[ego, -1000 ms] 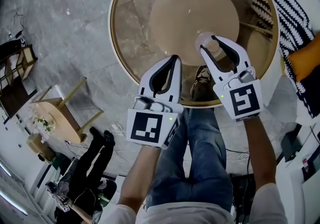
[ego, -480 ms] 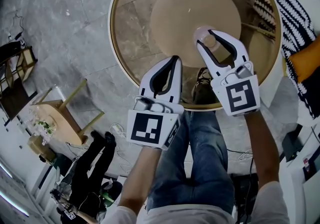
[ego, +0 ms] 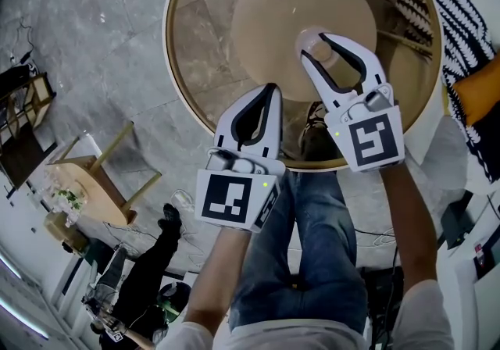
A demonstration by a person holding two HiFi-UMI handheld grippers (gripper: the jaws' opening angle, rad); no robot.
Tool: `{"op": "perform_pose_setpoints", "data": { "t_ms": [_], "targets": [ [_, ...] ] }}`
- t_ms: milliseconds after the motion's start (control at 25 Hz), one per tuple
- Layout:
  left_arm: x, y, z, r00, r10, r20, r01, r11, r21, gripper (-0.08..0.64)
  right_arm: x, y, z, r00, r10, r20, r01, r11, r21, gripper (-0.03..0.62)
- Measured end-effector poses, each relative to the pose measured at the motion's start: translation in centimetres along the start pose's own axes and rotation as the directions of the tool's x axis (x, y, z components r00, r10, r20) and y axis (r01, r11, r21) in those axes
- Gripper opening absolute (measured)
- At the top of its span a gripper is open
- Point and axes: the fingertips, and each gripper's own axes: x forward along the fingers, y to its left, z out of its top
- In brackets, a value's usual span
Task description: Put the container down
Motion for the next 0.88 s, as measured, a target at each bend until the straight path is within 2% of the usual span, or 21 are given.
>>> {"op": "perform_pose_setpoints", "data": {
  "t_ms": [880],
  "targets": [
    [0.0,-1.5,-0.4,1.0,0.015,0.007,-0.015,1.0,0.005,0.017,-0.4,0.2,-0.3,0.999,-0.006,0.041,0.007,1.0,-0.029,0.149]
  ]
}}
